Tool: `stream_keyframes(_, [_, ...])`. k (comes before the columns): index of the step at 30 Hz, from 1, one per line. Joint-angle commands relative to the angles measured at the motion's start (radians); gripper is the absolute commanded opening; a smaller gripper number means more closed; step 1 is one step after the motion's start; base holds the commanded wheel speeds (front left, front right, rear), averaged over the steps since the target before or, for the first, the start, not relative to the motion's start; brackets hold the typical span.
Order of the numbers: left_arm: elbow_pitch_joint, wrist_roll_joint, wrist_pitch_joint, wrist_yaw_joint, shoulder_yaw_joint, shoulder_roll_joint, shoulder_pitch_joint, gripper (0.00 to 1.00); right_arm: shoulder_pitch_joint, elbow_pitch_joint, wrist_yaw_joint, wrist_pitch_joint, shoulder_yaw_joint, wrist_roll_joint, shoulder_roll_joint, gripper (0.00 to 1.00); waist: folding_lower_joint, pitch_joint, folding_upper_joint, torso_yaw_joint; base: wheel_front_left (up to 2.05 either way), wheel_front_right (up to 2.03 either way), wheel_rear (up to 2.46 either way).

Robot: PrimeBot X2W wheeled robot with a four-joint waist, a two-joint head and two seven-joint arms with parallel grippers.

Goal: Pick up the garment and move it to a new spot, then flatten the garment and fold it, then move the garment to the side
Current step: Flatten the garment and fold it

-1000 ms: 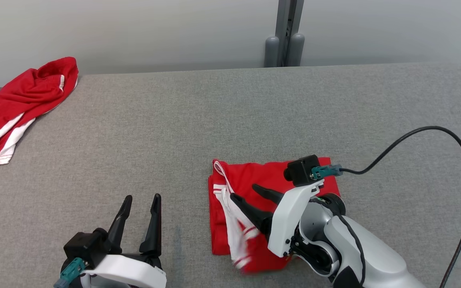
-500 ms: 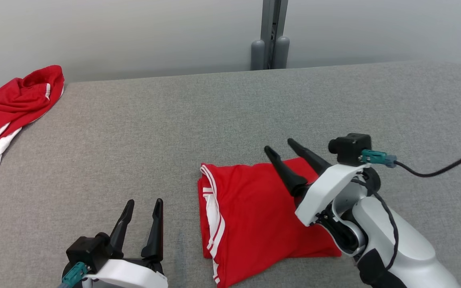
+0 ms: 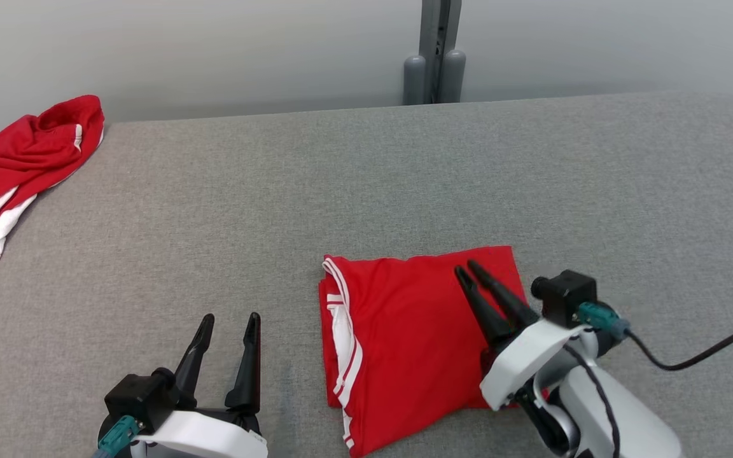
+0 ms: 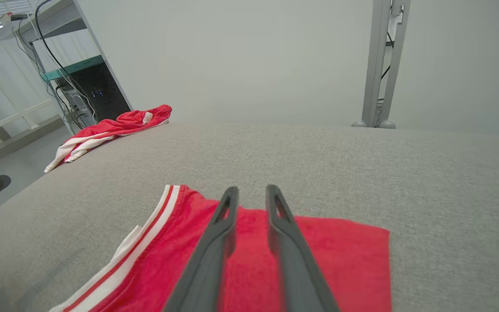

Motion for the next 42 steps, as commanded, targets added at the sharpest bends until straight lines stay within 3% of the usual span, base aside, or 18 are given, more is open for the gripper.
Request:
stream_keyframes(1, [-0.004,0.0,-0.004,0.003,0.002,0.007,-0.009,1.0,0.011,0.008,0.0,-0.008,0.004,-0.009,0.005,0.0,0.0,0.005,-0.0001,0.012,0.0,0.0,0.0])
stream_keyframes(12, [-0.01,0.001,-0.004,-0.001,-0.005,-0.003,-0.035,1.0,0.009,0.187,0.0,-0.033,0.062,-0.094,0.047,0.0,0.0,0.041,-0.0001,0.142,0.0,0.0,0.0])
stream_keyframes(18, [-0.008,0.001,-0.004,-0.005,-0.002,-0.008,-0.043,1.0,0.002,0.167,0.0,-0.033,0.138,-0.049,0.048,0.0,0.0,0.054,-0.0001,0.196,0.0,0.0,0.0])
stream_keyframes(26, [-0.012,0.006,-0.005,-0.006,0.009,-0.015,-0.046,1.0,-0.038,0.199,0.0,-0.032,0.301,-0.064,0.047,0.0,0.0,0.067,-0.0001,0.216,0.0,0.0,0.0])
stream_keyframes(32, [-0.013,0.009,-0.005,-0.009,0.017,-0.018,-0.049,1.0,-0.061,0.205,0.0,-0.032,0.347,-0.057,0.048,0.0,0.0,0.071,-0.0001,0.206,0.0,0.0,0.0])
stream_keyframes(37, [-0.019,0.018,-0.005,-0.013,0.028,-0.018,-0.048,1.0,-0.077,0.121,0.0,-0.032,0.273,-0.068,0.047,0.0,0.0,0.07,-0.0001,0.183,0.0,0.0,0.0])
stream_keyframes(42, [-0.02,0.031,-0.005,-0.02,0.029,-0.016,-0.056,1.0,-0.051,0.008,0.0,-0.032,0.093,-0.132,0.048,0.0,0.0,0.062,-0.0001,0.154,0.0,0.0,0.0])
